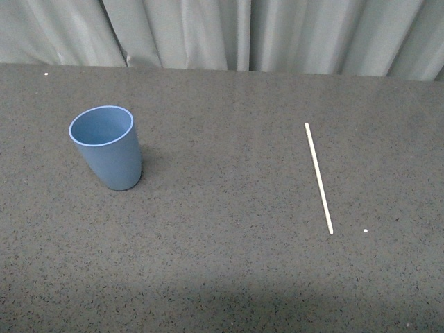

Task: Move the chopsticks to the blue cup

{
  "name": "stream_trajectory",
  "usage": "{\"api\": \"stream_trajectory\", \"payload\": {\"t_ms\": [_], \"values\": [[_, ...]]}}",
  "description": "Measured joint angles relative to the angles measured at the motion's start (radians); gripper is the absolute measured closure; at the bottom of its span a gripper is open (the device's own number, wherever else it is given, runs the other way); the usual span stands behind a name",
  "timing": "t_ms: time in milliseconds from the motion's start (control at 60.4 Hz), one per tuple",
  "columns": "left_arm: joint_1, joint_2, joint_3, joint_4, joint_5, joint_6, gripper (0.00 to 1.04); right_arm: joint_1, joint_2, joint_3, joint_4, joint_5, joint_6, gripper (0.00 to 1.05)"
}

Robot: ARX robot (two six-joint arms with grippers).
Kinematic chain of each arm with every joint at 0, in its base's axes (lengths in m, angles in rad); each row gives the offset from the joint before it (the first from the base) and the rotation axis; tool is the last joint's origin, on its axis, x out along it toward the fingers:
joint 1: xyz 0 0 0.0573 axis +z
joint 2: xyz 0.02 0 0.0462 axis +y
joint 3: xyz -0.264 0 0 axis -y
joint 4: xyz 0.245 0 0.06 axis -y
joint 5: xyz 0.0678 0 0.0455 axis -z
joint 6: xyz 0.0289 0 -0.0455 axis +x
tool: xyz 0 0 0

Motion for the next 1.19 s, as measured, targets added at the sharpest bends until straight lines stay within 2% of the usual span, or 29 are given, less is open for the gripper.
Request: {"api": "stream_trajectory", "payload": {"t_ms": [928, 944, 977, 1010, 1060, 1093, 1193], "values": [[0.000, 0.000, 0.000, 0.000, 0.000, 0.000, 0.07, 0.000, 0.000, 0.000, 0.000, 0.000, 0.000, 0.09], [0.000, 0.000, 0.000, 0.000, 0.000, 0.000, 0.07, 0.004, 0.001, 0.000, 0.003, 0.017, -0.005, 0.09], [0.000, 0.000, 0.000, 0.000, 0.000, 0.000, 0.07, 0.034, 0.018, -0.001, 0.038, 0.112, -0.056, 0.09], [0.000, 0.000, 0.000, 0.000, 0.000, 0.000, 0.07, 0.094, 0.072, 0.002, 0.105, 0.251, -0.122, 0.09], [0.000, 0.000, 0.000, 0.000, -0.003, 0.000, 0.07, 0.143, 0.174, 0.016, 0.153, 0.385, -0.197, 0.09], [0.000, 0.000, 0.000, 0.000, -0.002, 0.000, 0.07, 0.152, 0.281, 0.037, 0.175, 0.387, -0.216, 0.09], [0.000, 0.000, 0.000, 0.000, -0.001, 0.000, 0.07, 0.142, 0.602, 0.111, 0.281, 0.270, -0.202, 0.09]]}}
